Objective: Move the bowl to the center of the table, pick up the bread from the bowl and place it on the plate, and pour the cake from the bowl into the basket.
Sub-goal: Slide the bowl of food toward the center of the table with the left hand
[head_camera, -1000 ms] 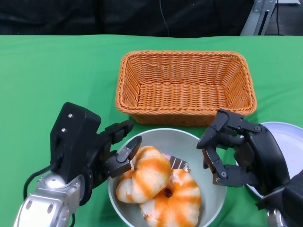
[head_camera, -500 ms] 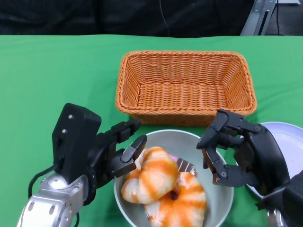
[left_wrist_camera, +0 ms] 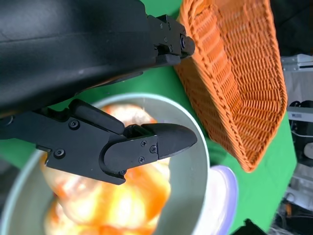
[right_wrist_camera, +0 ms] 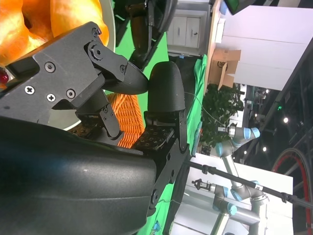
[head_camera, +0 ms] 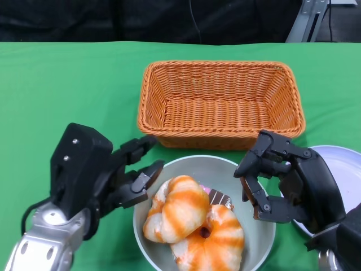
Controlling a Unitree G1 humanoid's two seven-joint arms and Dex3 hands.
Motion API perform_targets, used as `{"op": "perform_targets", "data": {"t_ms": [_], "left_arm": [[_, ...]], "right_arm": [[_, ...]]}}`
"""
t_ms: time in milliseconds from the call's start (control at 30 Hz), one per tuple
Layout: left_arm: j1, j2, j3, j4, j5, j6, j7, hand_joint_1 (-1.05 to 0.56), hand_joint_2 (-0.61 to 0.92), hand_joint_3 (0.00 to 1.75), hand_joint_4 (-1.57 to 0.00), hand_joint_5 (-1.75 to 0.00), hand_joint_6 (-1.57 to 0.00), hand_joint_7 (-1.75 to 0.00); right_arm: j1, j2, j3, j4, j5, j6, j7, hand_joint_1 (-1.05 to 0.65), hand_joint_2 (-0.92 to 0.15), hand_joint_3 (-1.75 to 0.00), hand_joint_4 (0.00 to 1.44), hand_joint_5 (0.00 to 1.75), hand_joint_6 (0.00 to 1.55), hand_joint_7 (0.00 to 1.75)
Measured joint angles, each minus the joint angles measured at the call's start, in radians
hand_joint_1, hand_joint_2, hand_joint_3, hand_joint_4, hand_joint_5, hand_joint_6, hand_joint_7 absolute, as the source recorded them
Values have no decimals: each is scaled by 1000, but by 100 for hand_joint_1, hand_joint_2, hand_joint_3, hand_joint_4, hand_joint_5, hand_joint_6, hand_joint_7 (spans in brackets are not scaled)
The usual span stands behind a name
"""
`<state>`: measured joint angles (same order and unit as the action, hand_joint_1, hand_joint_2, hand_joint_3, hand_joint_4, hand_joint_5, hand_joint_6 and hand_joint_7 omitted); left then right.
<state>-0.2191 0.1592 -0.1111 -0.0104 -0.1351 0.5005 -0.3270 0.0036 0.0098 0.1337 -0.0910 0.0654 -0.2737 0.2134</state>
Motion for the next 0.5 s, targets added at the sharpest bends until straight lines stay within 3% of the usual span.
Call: {"op": "perform_targets", "data": {"t_ms": [500], "left_arm": [[36, 63, 25, 25, 50, -195, -2, -64, 92, 54, -29, -8, -20, -5]], "right_arm": [[5, -1, 0, 0, 0, 0, 0, -19, -50, -116, 80, 173, 75, 135]]}}
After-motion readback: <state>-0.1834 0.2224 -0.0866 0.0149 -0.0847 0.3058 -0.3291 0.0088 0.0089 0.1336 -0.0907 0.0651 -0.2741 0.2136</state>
